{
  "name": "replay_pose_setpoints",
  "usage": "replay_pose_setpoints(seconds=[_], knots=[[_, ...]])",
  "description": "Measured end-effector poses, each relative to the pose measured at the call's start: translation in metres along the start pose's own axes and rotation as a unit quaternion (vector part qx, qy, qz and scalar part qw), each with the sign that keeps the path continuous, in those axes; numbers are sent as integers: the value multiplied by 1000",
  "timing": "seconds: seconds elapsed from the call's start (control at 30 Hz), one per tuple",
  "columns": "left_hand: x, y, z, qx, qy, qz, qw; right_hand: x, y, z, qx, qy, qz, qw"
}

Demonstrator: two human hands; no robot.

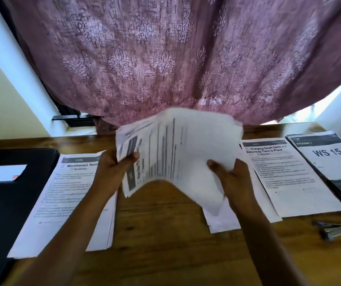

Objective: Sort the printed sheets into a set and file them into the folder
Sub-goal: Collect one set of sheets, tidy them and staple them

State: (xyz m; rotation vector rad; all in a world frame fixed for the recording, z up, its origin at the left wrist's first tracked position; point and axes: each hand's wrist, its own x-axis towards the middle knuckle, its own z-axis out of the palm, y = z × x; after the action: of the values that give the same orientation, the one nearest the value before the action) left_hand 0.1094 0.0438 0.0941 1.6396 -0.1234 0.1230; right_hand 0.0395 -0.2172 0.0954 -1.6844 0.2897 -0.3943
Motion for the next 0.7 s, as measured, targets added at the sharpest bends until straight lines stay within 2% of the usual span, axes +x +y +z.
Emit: replay_pose_setpoints(seconds=[0.07,0.1,0.17,0.27,0.4,0.57,0.7], knots=[[-20,7,11,22,50,98,994,-3,-8,3,-24,31,-69,997],[-28,3,19,35,73,121,989,-6,-4,7,-40,36,-81,995],[-43,-17,33,71,94,112,987,-11,18,21,-63,38,-60,996],[-51,-40,46,130,97,103,981,-16,41,33,5,25,-22,999],[-45,-42,44,99,156,98,978,-7,38,29,50,32,-38,998],[-53,-63,41,165,157,70,971,-6,52,40,52,11,-10,999],[-56,-80,32,166,143,50,974,-7,56,47,73,15,1,997]])
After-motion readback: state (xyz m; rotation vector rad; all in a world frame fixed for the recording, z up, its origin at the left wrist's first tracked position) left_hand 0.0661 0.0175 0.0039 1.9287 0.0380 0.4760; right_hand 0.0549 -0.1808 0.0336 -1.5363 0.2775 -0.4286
